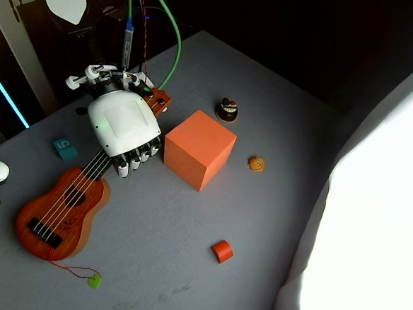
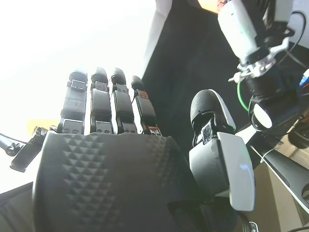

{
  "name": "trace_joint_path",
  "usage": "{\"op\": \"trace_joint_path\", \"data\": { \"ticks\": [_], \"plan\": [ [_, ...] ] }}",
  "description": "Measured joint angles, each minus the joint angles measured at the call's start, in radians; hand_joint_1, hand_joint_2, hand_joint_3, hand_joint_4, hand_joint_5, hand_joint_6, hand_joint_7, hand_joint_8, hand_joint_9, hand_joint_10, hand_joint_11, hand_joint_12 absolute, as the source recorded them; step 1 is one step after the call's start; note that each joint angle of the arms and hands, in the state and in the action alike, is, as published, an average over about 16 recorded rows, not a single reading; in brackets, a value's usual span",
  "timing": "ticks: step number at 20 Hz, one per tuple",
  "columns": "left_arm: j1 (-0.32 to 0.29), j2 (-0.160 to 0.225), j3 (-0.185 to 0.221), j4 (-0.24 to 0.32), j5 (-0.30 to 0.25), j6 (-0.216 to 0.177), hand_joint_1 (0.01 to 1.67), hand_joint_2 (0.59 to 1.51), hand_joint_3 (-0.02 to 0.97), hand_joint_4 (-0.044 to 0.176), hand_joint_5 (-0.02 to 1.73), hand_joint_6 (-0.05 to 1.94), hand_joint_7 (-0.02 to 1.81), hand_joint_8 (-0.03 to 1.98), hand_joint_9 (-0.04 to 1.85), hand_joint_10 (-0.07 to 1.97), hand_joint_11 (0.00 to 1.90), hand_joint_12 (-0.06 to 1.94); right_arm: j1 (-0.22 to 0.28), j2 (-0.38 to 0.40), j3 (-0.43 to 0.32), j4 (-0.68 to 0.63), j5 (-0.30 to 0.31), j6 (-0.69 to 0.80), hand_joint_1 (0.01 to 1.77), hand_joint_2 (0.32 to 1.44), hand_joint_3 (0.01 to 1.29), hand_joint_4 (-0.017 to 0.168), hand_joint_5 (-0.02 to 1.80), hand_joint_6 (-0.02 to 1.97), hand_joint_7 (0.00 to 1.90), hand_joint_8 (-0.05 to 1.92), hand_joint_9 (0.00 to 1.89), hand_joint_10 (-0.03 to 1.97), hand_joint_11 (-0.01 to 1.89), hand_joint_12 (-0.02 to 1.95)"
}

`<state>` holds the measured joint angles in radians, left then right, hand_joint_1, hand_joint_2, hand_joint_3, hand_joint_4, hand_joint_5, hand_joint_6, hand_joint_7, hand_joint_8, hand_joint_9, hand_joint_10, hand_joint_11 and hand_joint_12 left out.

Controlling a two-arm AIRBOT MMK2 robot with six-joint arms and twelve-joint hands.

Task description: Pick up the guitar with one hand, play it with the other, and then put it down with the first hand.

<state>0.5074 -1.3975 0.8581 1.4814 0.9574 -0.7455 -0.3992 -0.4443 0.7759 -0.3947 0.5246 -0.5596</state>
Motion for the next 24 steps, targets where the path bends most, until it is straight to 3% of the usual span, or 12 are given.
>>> {"op": "trace_joint_path", "data": {
  "ticks": [5,8,13,19,24],
  "plan": [
    [0.028,-0.015,0.017,0.027,-0.007,-0.033,1.12,1.076,-0.012,0.0,0.88,1.88,1.01,1.93,1.12,1.9,1.17,1.93,0.0,0.0,-0.002,-0.005,0.0,0.0,0.1,1.32,0.02,0.005,0.06,0.0,0.08,0.0,0.06,0.02,0.02,0.01],
    [0.037,-0.022,0.026,0.035,-0.009,-0.042,0.92,1.072,-0.009,0.002,0.73,1.75,0.84,1.85,0.95,1.86,0.98,1.91,0.0,0.0,-0.002,-0.008,0.001,0.0,0.11,1.32,0.02,0.005,0.05,0.0,0.08,0.0,0.07,0.02,0.02,0.01],
    [0.043,-0.032,0.039,0.043,-0.011,-0.046,0.56,1.049,-0.004,0.023,0.45,1.19,0.55,1.29,0.65,1.37,0.6,1.68,0.0,0.0,-0.003,-0.011,0.001,0.0,0.11,1.32,0.02,0.005,0.05,0.0,0.09,0.01,0.07,0.02,0.02,0.01],
    [0.045,-0.035,0.048,0.056,-0.019,-0.037,0.25,1.024,-0.001,0.063,0.18,0.5,0.24,0.58,0.29,0.67,0.21,1.0,0.0,0.0,-0.003,-0.025,0.007,0.001,0.11,1.32,0.02,0.005,0.05,0.0,0.09,0.01,0.07,0.02,0.02,0.01],
    [0.02,-0.026,0.052,0.047,-0.044,0.01,0.11,1.006,0.001,0.093,0.06,0.04,0.1,0.05,0.12,0.11,0.04,0.42,0.0,0.0,-0.004,-0.044,0.02,0.002,0.1,1.32,0.02,0.005,0.05,0.0,0.08,0.01,0.07,0.02,0.02,0.01]
  ]
}}
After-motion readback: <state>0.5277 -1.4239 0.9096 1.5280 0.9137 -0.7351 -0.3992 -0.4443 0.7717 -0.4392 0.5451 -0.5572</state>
